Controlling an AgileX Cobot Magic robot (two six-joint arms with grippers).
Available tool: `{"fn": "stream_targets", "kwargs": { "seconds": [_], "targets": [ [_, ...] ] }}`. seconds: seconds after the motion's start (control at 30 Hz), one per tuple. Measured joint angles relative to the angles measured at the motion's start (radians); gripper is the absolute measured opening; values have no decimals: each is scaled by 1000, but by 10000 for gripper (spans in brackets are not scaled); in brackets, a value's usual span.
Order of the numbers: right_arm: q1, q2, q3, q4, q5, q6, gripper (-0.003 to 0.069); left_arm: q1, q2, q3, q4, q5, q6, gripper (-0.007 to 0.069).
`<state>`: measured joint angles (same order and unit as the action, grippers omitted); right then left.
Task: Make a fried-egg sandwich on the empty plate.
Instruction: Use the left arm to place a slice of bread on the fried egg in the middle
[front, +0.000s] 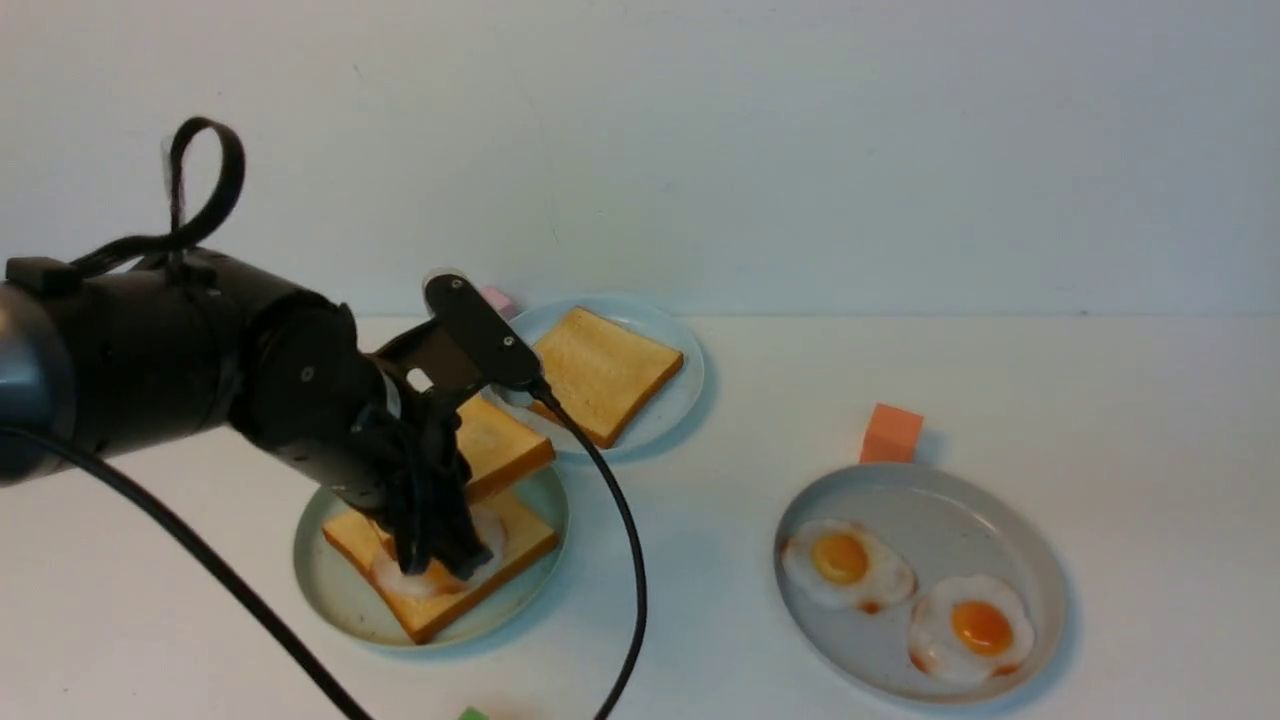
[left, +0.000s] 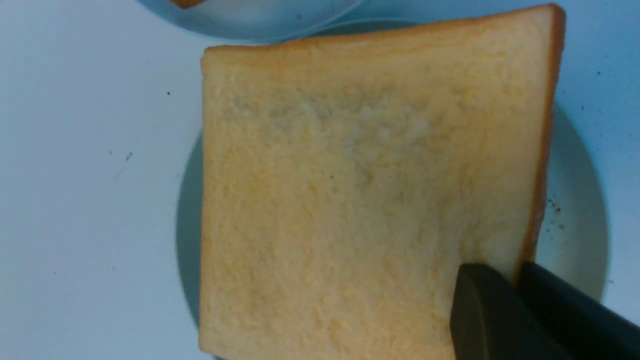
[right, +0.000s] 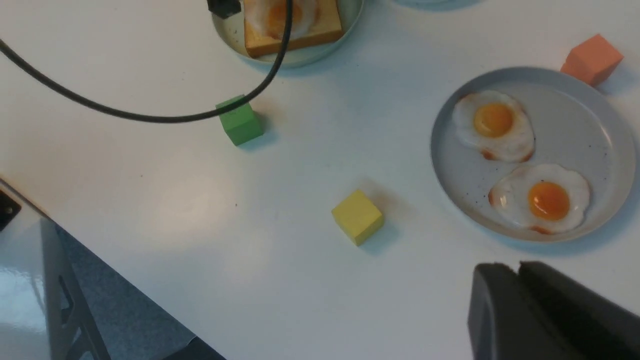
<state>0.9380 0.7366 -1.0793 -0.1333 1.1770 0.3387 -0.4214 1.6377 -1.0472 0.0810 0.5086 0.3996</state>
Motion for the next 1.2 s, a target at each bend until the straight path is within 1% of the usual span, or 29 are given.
{"fn": "stream_targets", "kwargs": {
  "seconds": [0.3,0.6,0.73,0.8,0.87,1.0,1.03,1.07,1.13,1.2],
  "targets": [
    [0,0,0,7,-2,0,87,0,22,1,-54,56,0,27],
    [0,0,0,7,-6,0,95,0,62,1,-65,30,0,27],
    [0,0,0,11,-6,0,98,0,64,1,-65,28,0,52],
    [0,0,0,11,-6,0,99,0,64,1,-65,28,0,96],
    [0,0,0,13,-6,0,101,0,64,1,-65,28,0,120],
    [0,0,0,14,-6,0,104,0,64,1,-69,33,0,225],
    [0,0,0,15,-6,0,104,0,64,1,-69,32,0,229],
    [0,0,0,15,-6,0,104,0,62,1,-69,43,0,265],
    [0,0,0,15,-6,0,104,0,53,1,-69,57,0,293],
    [0,0,0,15,-6,0,105,0,46,1,-69,63,0,300]
  ]
}}
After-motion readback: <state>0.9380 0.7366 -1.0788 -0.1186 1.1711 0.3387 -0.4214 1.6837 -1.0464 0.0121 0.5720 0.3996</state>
